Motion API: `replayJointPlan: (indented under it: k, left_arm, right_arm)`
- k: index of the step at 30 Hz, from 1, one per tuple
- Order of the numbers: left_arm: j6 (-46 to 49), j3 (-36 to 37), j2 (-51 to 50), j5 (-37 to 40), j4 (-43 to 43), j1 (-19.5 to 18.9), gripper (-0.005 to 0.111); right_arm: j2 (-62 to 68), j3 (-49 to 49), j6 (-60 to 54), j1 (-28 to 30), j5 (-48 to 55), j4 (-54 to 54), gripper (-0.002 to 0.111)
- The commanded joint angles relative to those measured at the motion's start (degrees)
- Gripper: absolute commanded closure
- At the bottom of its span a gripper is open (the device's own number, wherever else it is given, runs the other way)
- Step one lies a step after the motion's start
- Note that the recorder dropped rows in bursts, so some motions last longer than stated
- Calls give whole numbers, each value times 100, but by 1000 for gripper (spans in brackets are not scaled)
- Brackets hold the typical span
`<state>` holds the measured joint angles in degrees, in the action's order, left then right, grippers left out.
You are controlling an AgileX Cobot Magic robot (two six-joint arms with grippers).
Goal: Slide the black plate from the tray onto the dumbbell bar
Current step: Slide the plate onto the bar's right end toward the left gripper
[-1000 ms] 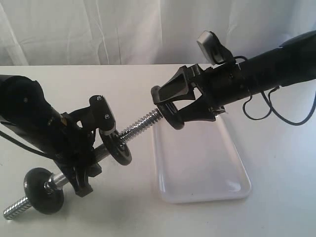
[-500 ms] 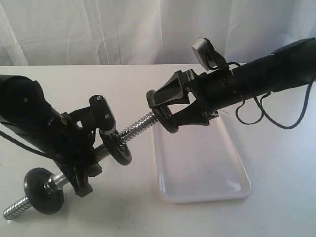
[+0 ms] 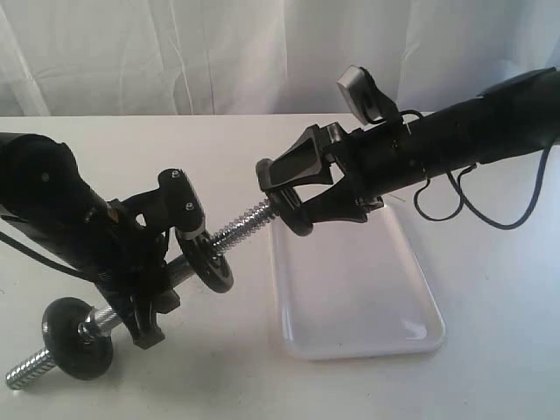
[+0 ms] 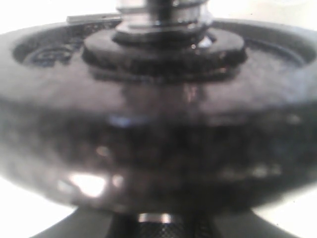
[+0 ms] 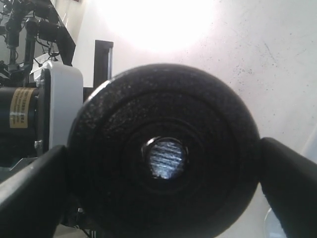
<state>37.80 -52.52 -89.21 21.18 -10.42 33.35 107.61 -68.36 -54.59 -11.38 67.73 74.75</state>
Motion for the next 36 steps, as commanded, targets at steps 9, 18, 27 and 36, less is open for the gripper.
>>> replayJointPlan:
  k: [9, 18, 27, 36]
  left_arm:
    - [-36, -151, 325, -350, -198, -16, 107]
    - [-36, -151, 325, -361, -198, -16, 107]
    - [-36, -151, 325, -361, -198, -16, 107]
    - [-36, -151, 325, -361, -198, -16, 107]
  right_arm:
    - [-70, -10, -166, -186, 224, 419, 108]
    - [-70, -10, -166, -252, 224, 419, 108]
    - [-70, -10, -214, -455, 224, 419, 108]
    - [-70, -10, -474, -455, 224, 669, 99]
